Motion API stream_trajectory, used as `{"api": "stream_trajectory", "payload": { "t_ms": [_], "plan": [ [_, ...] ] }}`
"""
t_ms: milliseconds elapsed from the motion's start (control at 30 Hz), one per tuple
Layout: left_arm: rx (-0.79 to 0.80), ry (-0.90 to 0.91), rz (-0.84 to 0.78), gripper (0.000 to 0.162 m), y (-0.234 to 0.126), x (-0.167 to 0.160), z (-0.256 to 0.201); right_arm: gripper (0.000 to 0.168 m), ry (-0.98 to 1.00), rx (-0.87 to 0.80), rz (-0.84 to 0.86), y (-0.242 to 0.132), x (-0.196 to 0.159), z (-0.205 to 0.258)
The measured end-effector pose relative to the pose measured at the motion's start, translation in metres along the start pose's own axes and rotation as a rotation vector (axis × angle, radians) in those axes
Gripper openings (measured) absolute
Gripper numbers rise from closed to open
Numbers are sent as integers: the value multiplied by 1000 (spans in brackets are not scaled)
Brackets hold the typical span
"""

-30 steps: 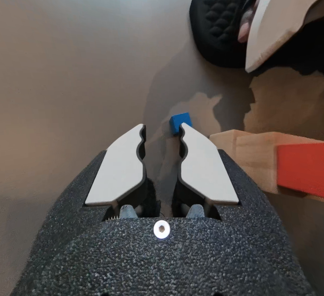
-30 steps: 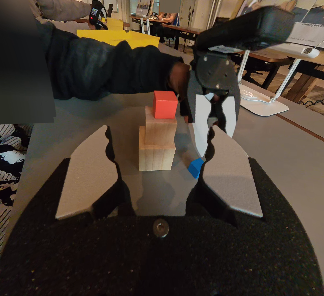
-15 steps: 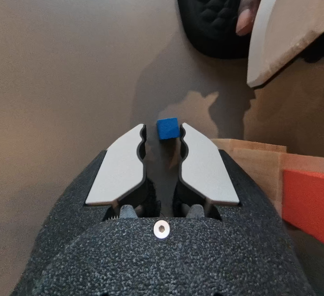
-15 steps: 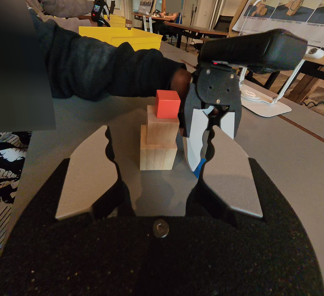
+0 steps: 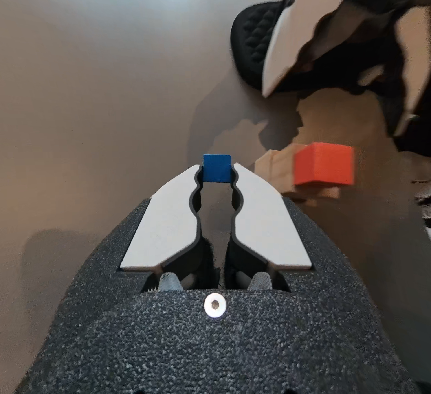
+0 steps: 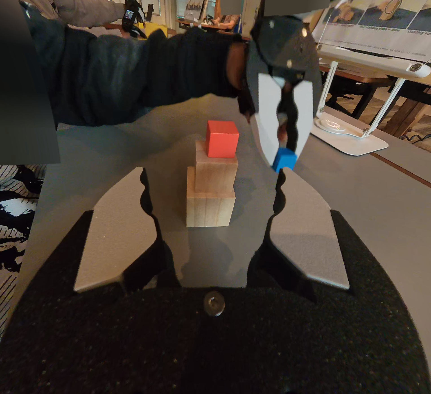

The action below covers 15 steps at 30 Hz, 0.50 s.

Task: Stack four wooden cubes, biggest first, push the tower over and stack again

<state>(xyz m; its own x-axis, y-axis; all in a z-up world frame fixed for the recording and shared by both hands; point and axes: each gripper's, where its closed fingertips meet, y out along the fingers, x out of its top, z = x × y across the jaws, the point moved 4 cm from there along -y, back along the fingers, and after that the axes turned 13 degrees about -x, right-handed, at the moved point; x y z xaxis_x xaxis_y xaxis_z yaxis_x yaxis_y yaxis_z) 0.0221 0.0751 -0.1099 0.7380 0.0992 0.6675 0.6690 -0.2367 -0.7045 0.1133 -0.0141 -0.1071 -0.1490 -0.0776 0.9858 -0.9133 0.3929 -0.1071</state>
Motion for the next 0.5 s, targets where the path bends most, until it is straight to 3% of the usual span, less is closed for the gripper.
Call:
{"api": "stream_trajectory", "payload": {
  "t_ms": [200,500],
  "plan": [
    [-26,52,-3,21,-40,19,-43,103,3,-1,-3,0,0,0],
    [-27,95,96,21,-32,37,-82,103,13,-2,-10,-1,1,-1]
  ]
}}
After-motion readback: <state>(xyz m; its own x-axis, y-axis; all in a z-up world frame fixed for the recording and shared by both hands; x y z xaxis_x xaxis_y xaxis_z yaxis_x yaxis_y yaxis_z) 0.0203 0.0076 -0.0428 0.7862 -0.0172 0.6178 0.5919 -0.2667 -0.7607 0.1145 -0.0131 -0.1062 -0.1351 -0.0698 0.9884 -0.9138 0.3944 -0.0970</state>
